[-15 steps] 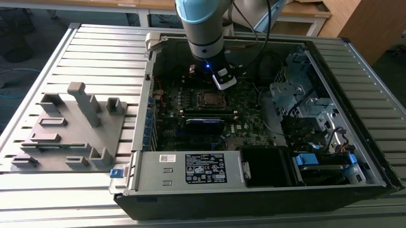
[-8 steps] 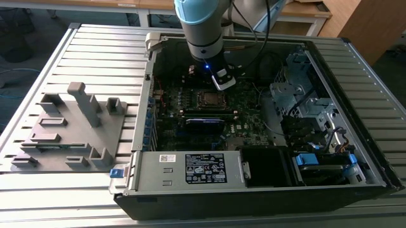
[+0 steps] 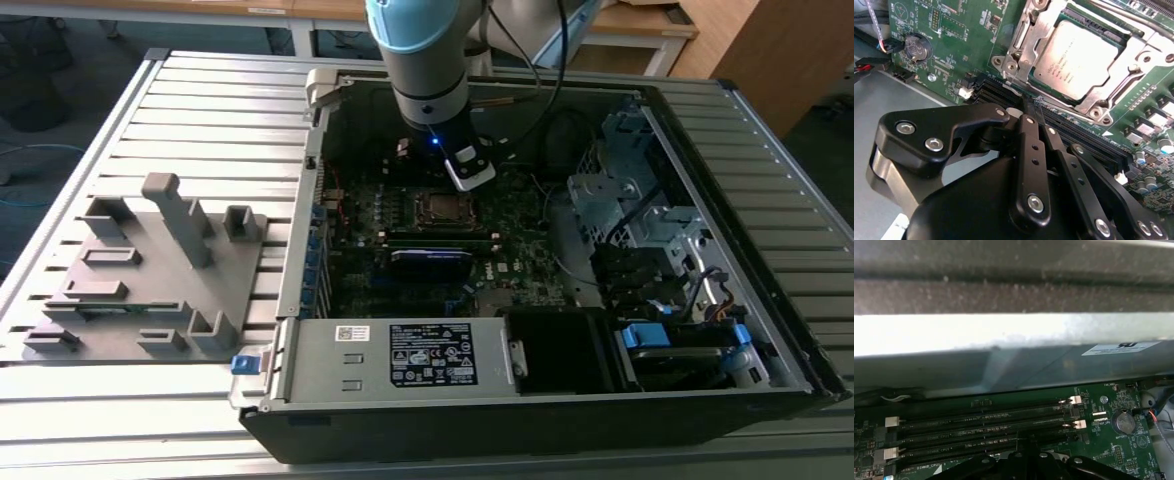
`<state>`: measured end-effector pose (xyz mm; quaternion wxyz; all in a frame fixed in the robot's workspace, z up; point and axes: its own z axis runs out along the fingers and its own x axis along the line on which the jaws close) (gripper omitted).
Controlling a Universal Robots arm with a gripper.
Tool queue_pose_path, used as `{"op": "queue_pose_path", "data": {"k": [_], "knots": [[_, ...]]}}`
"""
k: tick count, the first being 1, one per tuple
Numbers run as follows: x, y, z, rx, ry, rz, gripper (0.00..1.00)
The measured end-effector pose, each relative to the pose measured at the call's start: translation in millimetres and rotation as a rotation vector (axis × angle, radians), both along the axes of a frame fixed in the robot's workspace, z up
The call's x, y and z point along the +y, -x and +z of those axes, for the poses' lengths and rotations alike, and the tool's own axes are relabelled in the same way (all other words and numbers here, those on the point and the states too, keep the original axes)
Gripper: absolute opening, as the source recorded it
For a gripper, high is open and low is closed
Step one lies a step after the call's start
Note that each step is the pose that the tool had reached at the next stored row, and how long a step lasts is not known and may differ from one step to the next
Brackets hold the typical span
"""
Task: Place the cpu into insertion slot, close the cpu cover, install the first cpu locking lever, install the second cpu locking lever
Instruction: 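Install the first cpu locking lever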
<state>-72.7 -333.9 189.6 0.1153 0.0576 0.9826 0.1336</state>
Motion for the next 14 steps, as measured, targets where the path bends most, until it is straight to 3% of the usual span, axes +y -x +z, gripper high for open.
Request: {"op": "queue_pose_path", "data": {"k": [14], "knots": [[0.1, -0.1, -2.9, -0.0022, 0.0140, 0.000, 0.10]]}}
